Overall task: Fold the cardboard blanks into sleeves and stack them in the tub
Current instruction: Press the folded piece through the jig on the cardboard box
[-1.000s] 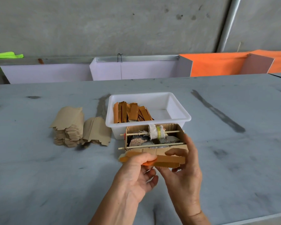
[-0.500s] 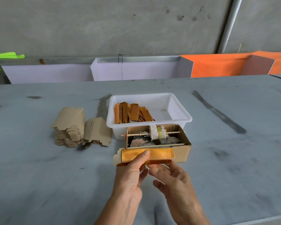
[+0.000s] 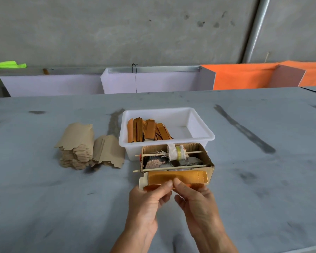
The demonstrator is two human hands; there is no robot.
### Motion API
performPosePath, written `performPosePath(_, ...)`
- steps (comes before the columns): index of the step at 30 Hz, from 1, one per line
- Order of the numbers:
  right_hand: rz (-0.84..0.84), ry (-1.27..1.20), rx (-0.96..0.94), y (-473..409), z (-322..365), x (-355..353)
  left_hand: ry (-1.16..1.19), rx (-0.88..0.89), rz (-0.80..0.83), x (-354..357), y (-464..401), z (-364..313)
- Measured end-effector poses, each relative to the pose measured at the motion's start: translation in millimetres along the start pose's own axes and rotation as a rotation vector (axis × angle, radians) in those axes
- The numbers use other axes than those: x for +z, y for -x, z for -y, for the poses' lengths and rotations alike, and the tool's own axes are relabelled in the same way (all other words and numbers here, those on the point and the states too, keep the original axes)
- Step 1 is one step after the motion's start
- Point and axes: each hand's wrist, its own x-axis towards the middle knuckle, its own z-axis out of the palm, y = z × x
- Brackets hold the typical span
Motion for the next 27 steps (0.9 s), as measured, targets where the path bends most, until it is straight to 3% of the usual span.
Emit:
performPosePath(6,-0.062,0.112,0.001,-10,15,-3,-0.066,0.032,-0.02,-4,-3,-8)
performPosePath(12,0.013,0.167,-0.02,-29,41,7,-0.251,0.055,0.101,-2,-16,-37)
performPosePath(15,0.092,0.171,0.005,-36,46,20,-0.239,0.126,0.016,11,-25,-44)
performPosePath(19,0.078,0.377,-0.056,-46,48,37,-0.22,0.149,-0.044,24,-39,-48)
performPosePath(23,-0.033,0.581,-0.153,-80,64,52,-0.466,0.259,-0.06,30,-61,-53)
performPosePath(27,-0.143,0.79,-0.241,-133,82,66,-0.826,0.56,-0.096,33,-89,-65)
